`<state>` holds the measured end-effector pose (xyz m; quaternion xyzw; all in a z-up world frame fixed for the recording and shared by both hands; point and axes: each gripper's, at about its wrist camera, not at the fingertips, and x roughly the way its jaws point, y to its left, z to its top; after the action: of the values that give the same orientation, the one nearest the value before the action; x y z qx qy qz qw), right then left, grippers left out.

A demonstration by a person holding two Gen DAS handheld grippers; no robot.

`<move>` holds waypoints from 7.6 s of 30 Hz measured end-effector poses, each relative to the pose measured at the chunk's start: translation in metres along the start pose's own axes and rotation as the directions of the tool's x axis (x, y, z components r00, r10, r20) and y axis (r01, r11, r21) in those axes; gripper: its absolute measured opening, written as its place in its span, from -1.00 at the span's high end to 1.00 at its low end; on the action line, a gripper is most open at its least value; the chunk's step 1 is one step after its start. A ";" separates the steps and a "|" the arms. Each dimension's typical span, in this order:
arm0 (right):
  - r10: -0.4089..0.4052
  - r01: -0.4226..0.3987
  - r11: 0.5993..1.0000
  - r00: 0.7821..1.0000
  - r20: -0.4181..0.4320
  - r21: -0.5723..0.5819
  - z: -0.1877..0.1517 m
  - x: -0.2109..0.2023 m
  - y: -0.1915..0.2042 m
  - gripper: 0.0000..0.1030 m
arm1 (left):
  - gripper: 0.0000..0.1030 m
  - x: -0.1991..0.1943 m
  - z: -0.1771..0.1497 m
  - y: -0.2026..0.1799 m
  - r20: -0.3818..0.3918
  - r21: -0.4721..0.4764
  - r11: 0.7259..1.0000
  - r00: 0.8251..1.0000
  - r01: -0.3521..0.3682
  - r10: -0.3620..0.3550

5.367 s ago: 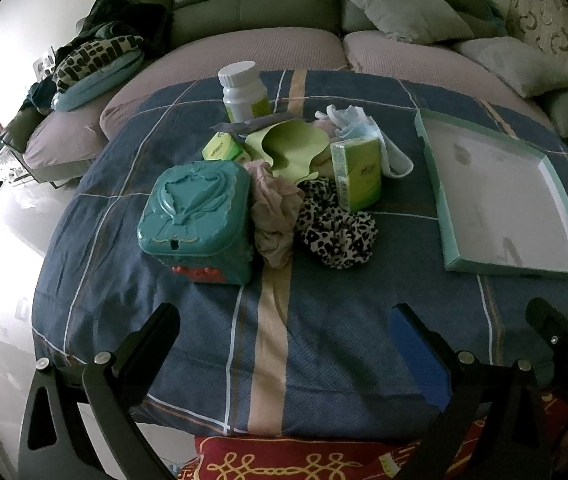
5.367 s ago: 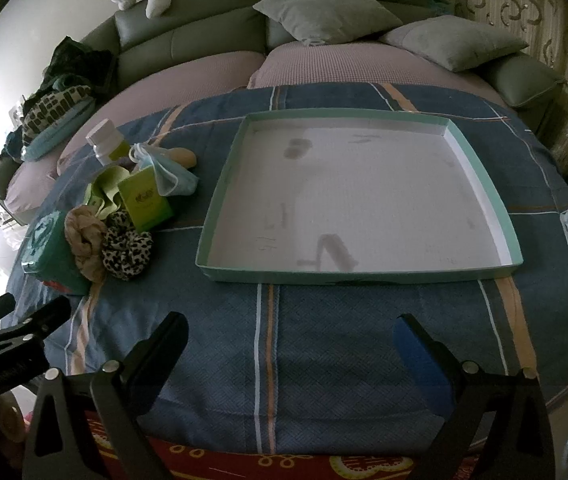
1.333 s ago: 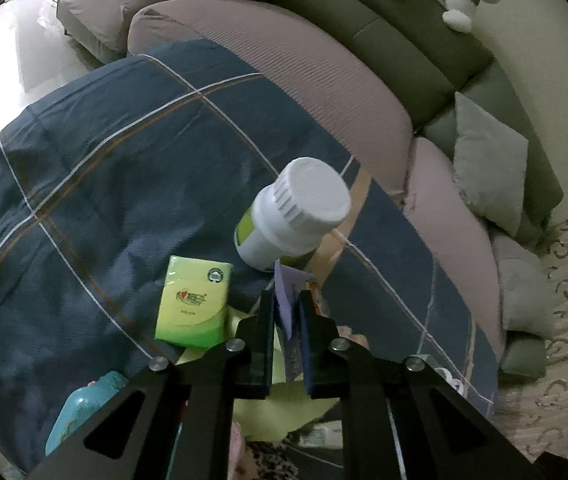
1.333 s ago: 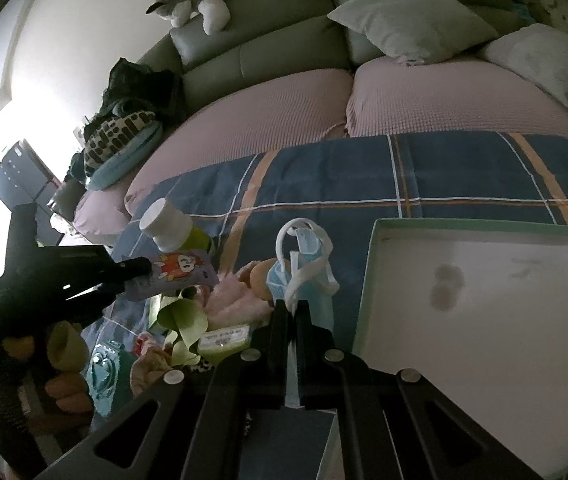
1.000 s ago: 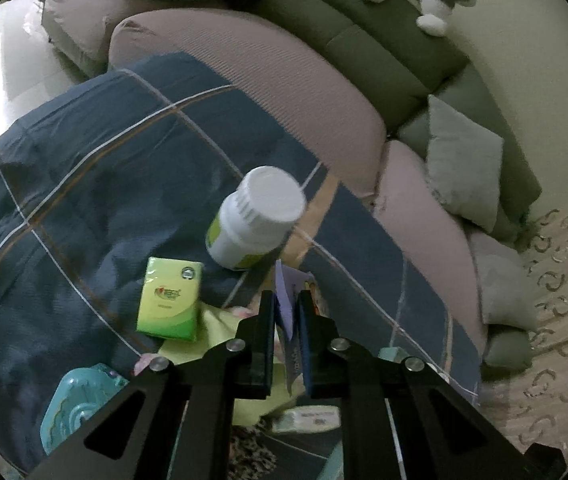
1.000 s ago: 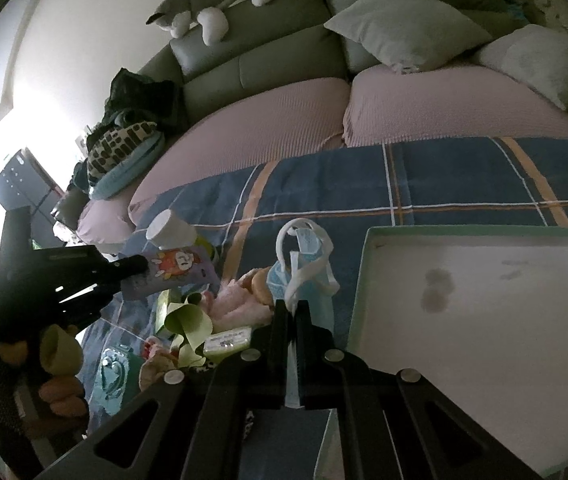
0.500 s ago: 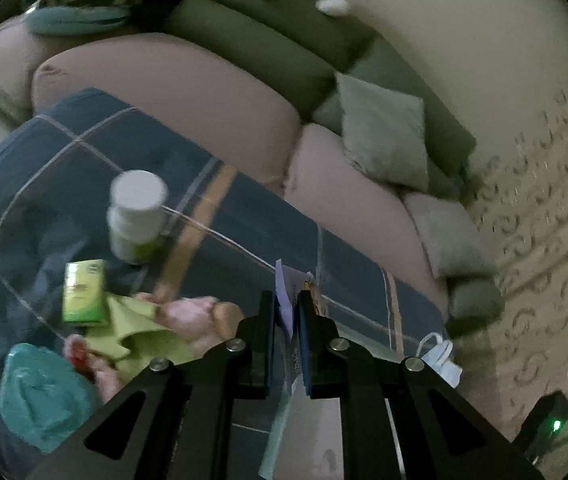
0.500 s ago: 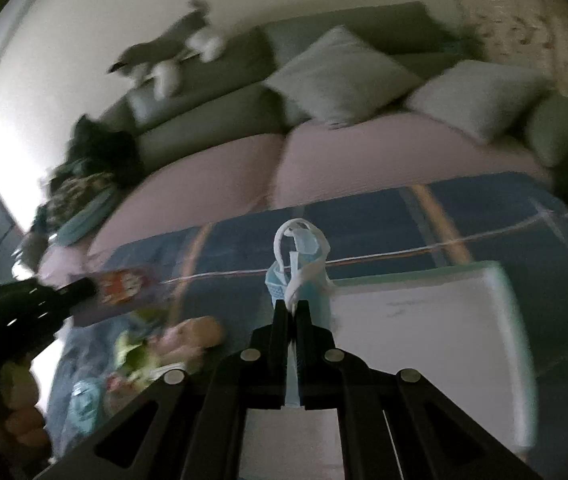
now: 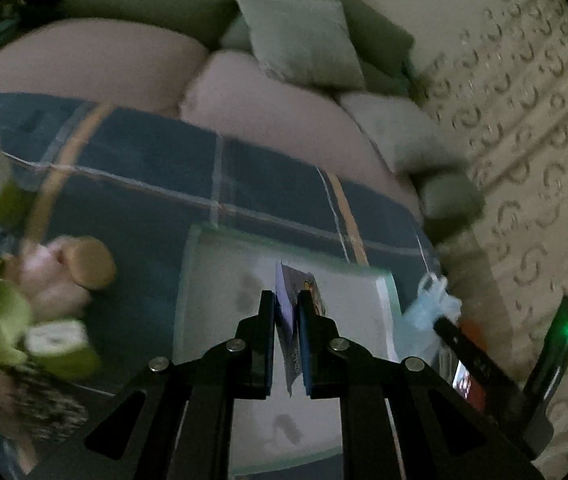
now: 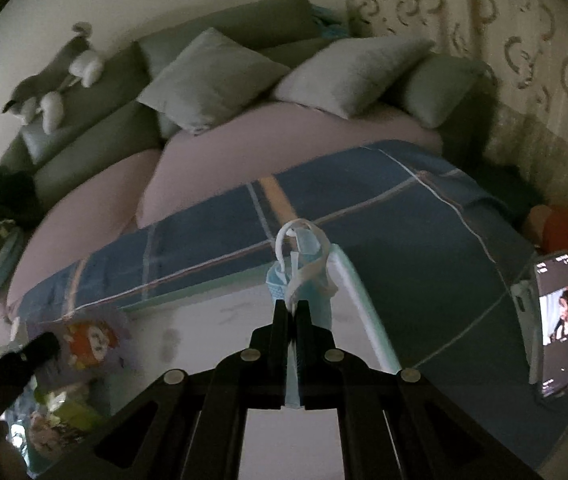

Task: Organize soft objects
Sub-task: 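Carry the packet and mask over the white tray and open the left tool, then open the right tool to drop the mask in the tray while the left tool withdraws, then grasp the green tissue pack with the right tool while the left tool grasps the yellow-green cloth, then carry the tissue pack and cloth into the white tray and open both tools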

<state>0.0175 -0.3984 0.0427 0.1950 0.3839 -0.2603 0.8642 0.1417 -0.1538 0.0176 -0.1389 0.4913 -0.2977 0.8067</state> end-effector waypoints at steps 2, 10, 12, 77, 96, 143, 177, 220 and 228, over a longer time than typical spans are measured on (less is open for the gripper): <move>-0.015 0.015 1.000 1.000 -0.019 -0.002 -0.002 0.008 0.000 0.93 | 0.79 0.015 -0.005 -0.006 -0.024 0.014 1.000 1.000 0.003 -0.003; -0.049 0.047 0.999 0.993 -0.106 -0.017 -0.016 0.044 -0.001 0.92 | 0.79 0.055 -0.016 -0.007 -0.073 0.008 1.000 0.997 0.001 -0.001; -0.041 0.039 0.999 0.991 -0.129 -0.016 -0.018 0.052 -0.001 0.92 | 0.79 0.059 -0.017 -0.005 -0.076 0.001 1.000 0.997 -0.006 0.007; 0.144 -0.150 0.973 0.989 -0.045 -0.174 -0.025 0.012 0.088 -0.41 | -1.00 -0.115 0.014 0.134 0.300 -0.292 0.916 0.883 -0.276 0.361; 0.372 -0.433 0.838 0.899 -0.231 -0.333 -0.087 0.011 0.202 -0.41 | -1.00 -0.147 -0.003 0.187 0.207 -0.395 0.779 0.778 -0.488 0.593; 0.359 -0.468 0.802 0.875 -0.326 -0.371 -0.124 0.038 0.248 -0.01 | -0.99 -0.091 0.009 0.194 -0.065 -0.189 0.717 0.737 -0.671 0.672; 0.382 -0.429 0.877 0.896 -0.227 -0.218 -0.077 0.020 0.180 -0.01 | 0.70 -0.020 0.020 0.192 -0.146 -0.176 0.798 0.817 -0.577 0.558; 0.401 -0.436 0.879 0.895 -0.196 -0.193 -0.070 0.008 0.168 -0.01 | 0.85 -0.136 0.018 0.137 0.211 -0.240 0.844 0.823 -0.480 0.528; 0.413 -0.438 0.877 0.897 -0.158 -0.198 -0.061 -0.009 0.160 -0.01 | 0.85 -0.147 0.016 0.100 0.284 -0.167 0.886 0.839 -0.433 0.464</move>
<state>0.0738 -0.2370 0.0329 0.1880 0.4063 -0.0067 0.8942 0.1397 0.0144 0.0781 -0.1047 0.3885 -0.0505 0.9141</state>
